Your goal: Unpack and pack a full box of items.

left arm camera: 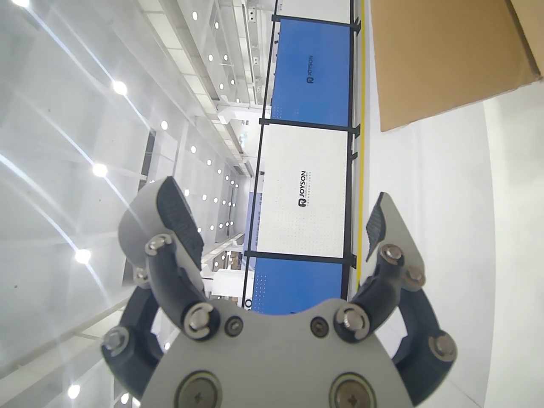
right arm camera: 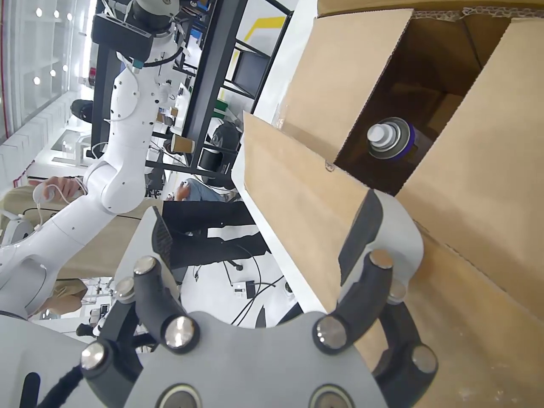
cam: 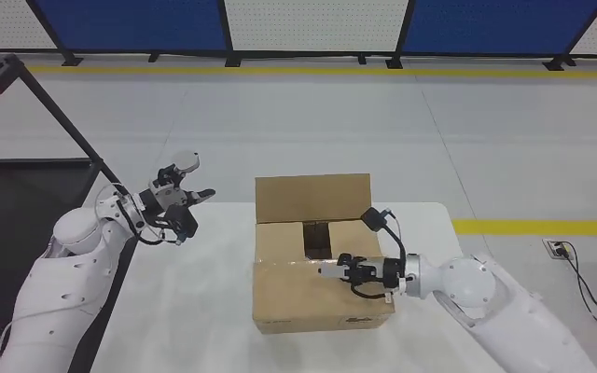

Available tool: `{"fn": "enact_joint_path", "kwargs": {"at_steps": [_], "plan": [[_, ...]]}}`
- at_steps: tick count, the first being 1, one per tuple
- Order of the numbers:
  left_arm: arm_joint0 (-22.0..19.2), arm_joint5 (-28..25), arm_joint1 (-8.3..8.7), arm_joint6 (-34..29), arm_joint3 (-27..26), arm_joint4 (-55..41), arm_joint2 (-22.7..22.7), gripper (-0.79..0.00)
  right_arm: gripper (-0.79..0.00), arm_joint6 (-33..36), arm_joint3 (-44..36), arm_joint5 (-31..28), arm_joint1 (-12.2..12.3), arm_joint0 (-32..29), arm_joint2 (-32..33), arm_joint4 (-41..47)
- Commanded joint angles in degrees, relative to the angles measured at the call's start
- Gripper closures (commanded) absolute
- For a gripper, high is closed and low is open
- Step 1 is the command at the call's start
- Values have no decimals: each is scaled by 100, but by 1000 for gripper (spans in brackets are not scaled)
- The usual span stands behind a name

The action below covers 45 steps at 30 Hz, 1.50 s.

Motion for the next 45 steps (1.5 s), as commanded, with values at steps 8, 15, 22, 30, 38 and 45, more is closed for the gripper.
{"fn": "enact_joint_path", "kwargs": {"at_steps": [8,15,22,30,38,45], "plan": [[-1086,526,-431,494,1284,736,1193,-785,-785,-5,-201,-102,30,-324,312,-76],[-1270,512,-538,761,1619,728,1390,-785,-785,74,-371,-71,77,-535,496,-145],[-1270,512,-538,761,1619,728,1390,-785,-785,74,-371,-71,77,-535,496,-145],[-1079,889,-599,-99,1399,1043,1618,-785,-785,65,-439,-69,61,-683,620,-188],[-1257,1505,-840,-271,1879,1066,1959,-785,-785,156,-435,-108,50,-797,808,-180],[-1460,1975,-1111,-426,2367,1126,2276,-785,-785,195,-499,-75,43,-927,951,-206]]}}
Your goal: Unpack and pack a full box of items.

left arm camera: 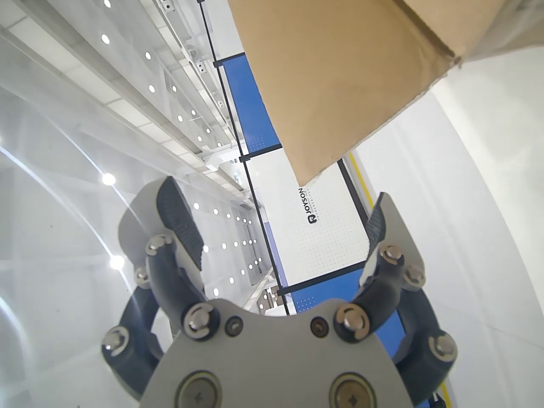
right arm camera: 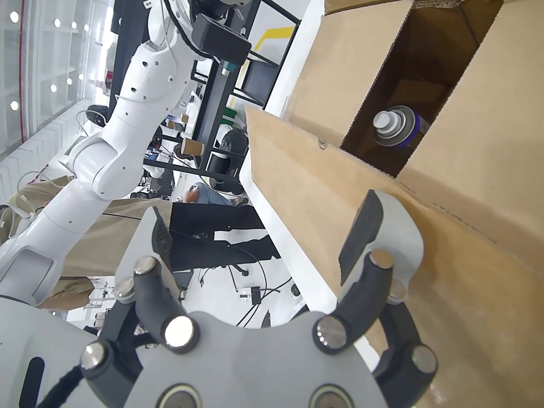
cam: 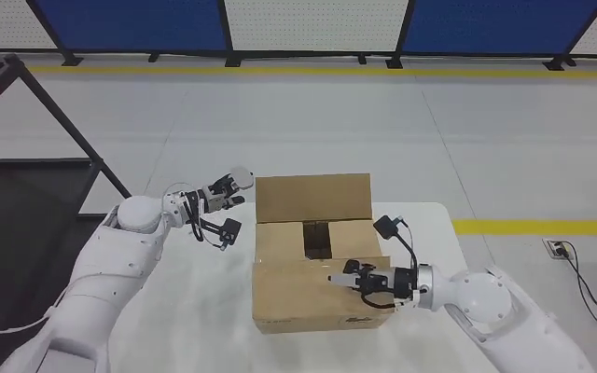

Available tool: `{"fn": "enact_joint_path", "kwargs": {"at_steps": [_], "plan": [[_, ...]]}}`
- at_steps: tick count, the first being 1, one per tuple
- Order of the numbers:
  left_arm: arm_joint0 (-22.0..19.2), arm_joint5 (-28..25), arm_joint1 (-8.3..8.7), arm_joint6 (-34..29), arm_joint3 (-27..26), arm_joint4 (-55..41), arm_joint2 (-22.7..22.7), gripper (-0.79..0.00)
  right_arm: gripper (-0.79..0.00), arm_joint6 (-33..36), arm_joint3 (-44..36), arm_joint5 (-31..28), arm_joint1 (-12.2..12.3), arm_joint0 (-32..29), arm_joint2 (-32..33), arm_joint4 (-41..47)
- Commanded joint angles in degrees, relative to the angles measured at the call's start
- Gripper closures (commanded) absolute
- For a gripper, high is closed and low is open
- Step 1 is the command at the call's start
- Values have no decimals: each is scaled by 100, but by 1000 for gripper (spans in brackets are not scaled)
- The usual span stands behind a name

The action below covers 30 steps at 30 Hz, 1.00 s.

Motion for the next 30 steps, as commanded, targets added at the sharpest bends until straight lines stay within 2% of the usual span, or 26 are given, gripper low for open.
{"fn": "enact_joint_path", "kwargs": {"at_steps": [1,10,17,22,30], "plan": [[-57,147,-83,-72,150,4,82,-785,-785,13,-29,11,-2,-37,40,-13],[-207,519,-408,-217,600,-157,320,-785,-785,56,-142,78,-15,-178,182,-92],[-299,817,-584,-217,886,-260,429,-785,-785,140,-149,101,-43,-224,228,-127],[-334,1195,-628,-10,1038,-400,430,-785,-785,242,-116,155,-78,-194,206,-140],[-328,1964,-572,584,1156,-687,350,-785,-785,321,20,265,-165,-48,116,-102]]}}
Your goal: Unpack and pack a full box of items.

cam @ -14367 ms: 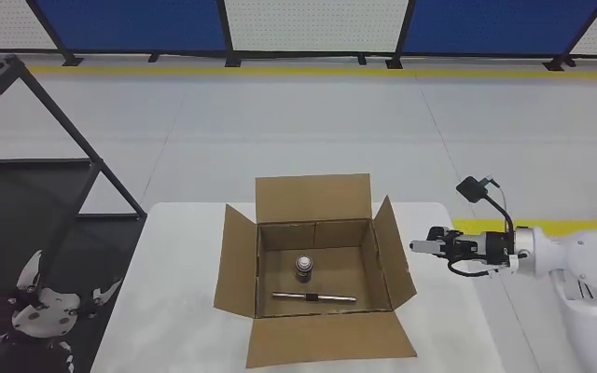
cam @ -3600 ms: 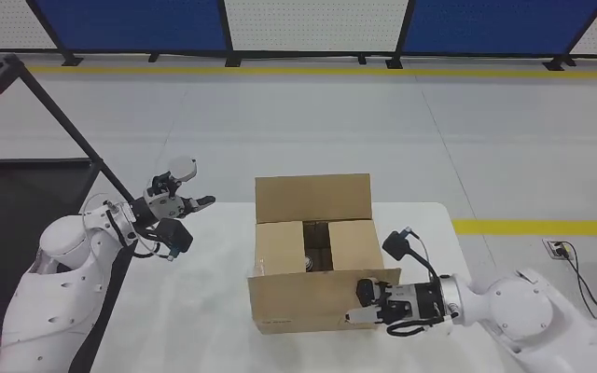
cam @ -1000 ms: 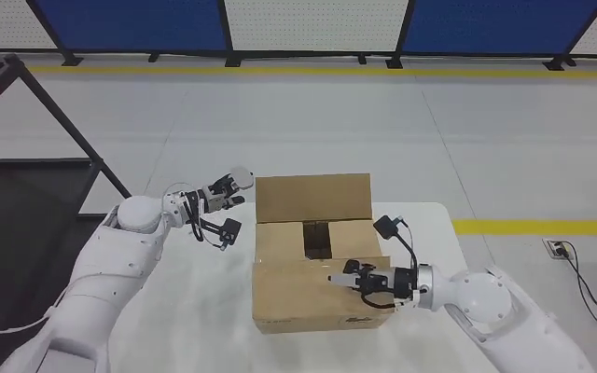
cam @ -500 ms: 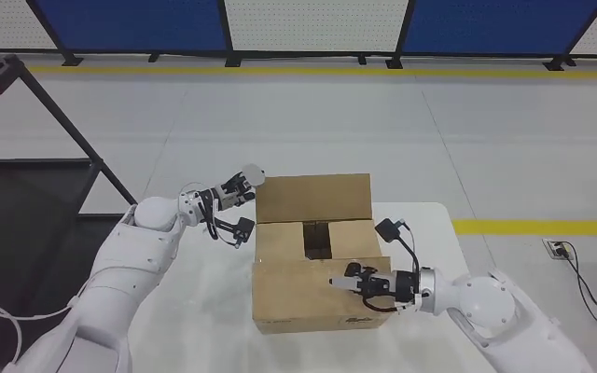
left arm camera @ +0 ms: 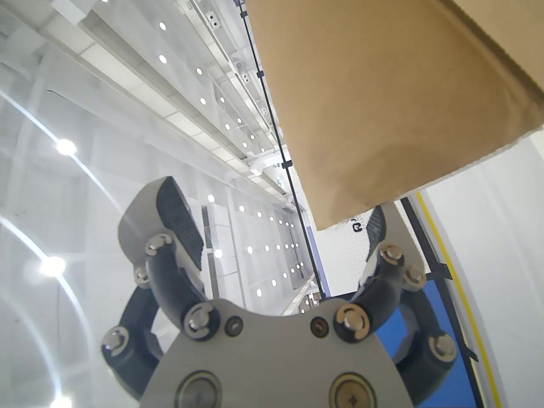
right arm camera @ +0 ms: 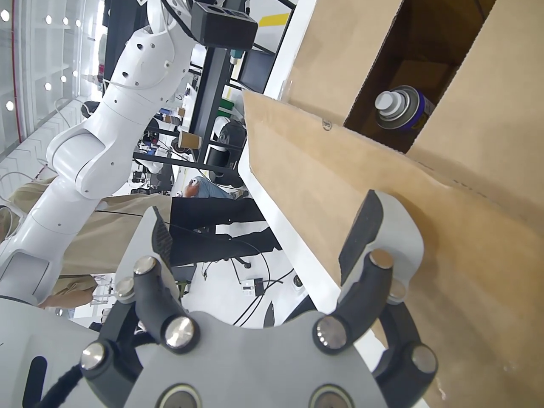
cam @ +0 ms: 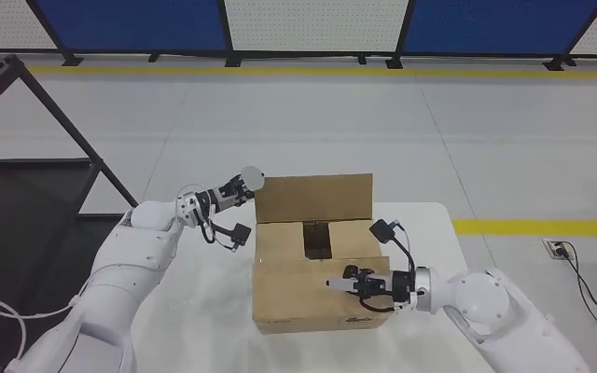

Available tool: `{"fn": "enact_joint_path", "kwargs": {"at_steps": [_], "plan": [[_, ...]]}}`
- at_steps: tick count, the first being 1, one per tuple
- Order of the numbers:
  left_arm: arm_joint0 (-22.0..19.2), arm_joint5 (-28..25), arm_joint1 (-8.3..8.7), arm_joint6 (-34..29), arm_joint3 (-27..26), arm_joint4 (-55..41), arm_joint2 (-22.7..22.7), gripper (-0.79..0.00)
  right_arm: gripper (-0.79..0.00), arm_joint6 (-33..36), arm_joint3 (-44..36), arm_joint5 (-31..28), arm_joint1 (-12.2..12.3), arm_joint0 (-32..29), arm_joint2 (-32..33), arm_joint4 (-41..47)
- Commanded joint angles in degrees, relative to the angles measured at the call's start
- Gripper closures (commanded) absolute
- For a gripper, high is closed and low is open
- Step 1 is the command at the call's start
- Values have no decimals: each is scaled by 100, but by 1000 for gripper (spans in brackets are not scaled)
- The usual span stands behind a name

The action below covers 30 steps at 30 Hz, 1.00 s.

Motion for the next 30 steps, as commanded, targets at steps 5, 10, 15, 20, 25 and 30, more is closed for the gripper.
{"fn": "enact_joint_path", "kwargs": {"at_steps": [5,10,15,20,25,30], "plan": [[68,264,101,532,-245,-281,-84,-785,-785,10,103,79,-64,85,-57,26],[162,97,246,699,-709,-335,-104,-785,-785,16,161,125,-110,137,-87,32],[236,-16,362,812,-1152,-285,-65,-785,-785,15,169,158,-149,164,-101,17],[358,-346,526,1143,-1602,-327,-55,-785,-785,3,165,164,-174,140,-75,12],[481,-869,713,1666,-2052,-475,-89,-785,-785,6,156,200,-195,110,-45,4],[608,-1330,860,2128,-2341,-775,-193,-785,-785,-84,169,323,-223,100,-23,-26]]}}
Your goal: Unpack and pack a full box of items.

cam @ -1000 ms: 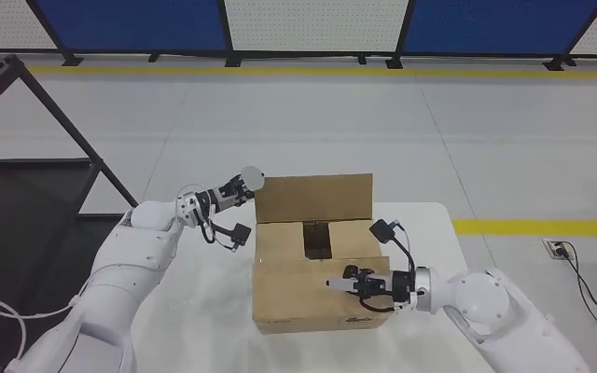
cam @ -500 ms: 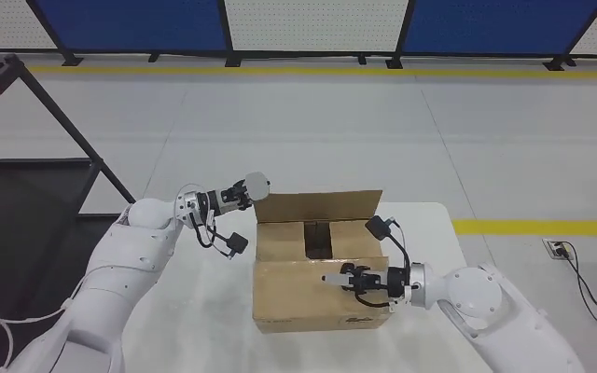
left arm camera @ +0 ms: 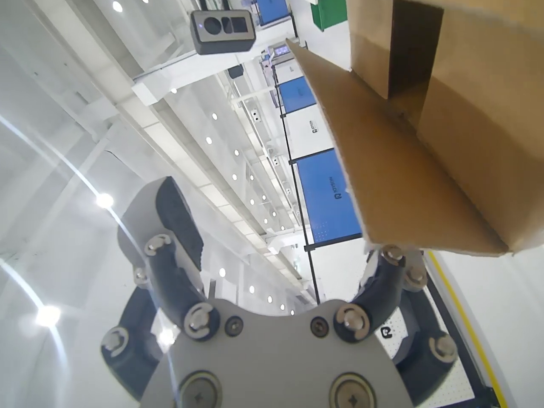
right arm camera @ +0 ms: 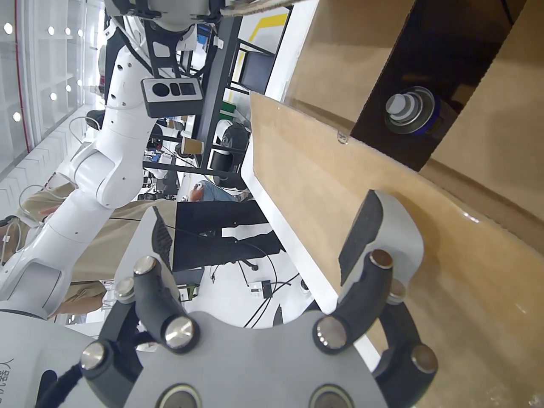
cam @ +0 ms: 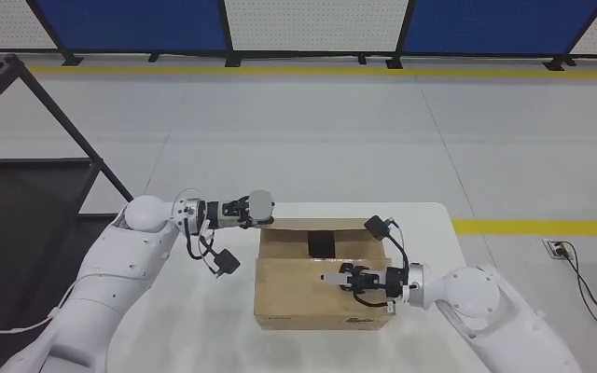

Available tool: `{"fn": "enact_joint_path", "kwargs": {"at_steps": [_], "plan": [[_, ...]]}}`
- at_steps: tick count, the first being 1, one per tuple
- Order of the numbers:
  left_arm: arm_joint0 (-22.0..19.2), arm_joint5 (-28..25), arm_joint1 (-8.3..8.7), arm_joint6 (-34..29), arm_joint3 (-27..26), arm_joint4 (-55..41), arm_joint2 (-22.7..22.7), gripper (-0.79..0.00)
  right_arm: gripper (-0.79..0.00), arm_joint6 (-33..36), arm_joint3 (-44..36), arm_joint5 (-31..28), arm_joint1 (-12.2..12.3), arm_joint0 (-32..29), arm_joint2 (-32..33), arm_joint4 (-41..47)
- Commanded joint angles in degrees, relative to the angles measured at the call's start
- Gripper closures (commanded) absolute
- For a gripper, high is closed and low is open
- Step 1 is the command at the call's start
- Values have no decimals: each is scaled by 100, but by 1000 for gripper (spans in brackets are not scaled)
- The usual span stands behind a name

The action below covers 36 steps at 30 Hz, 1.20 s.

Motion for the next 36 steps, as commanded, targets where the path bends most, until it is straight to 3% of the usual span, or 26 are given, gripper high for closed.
{"fn": "enact_joint_path", "kwargs": {"at_steps": [1,9,18,23,29,32,36], "plan": [[41,-239,43,245,-92,-95,-17,-785,-785,-89,5,86,-11,-2,10,-40],[162,-822,107,828,-334,-265,41,-785,-785,-425,-36,454,-76,-16,-34,-267],[192,-833,56,838,-226,-212,187,-785,-785,-473,-8,416,-135,-35,-18,-281],[201,-943,107,948,-430,-544,40,-785,-785,-457,5,419,-165,-26,-23,-316],[309,-874,295,879,-840,-832,-441,-785,-785,-397,28,410,-194,-32,-4,-335],[354,-619,328,623,-686,-794,-593,-785,-785,-367,41,381,-207,-38,14,-331],[245,-332,214,335,-207,-547,-415,-785,-785,-338,40,331,-225,-54,38,-341]]}}
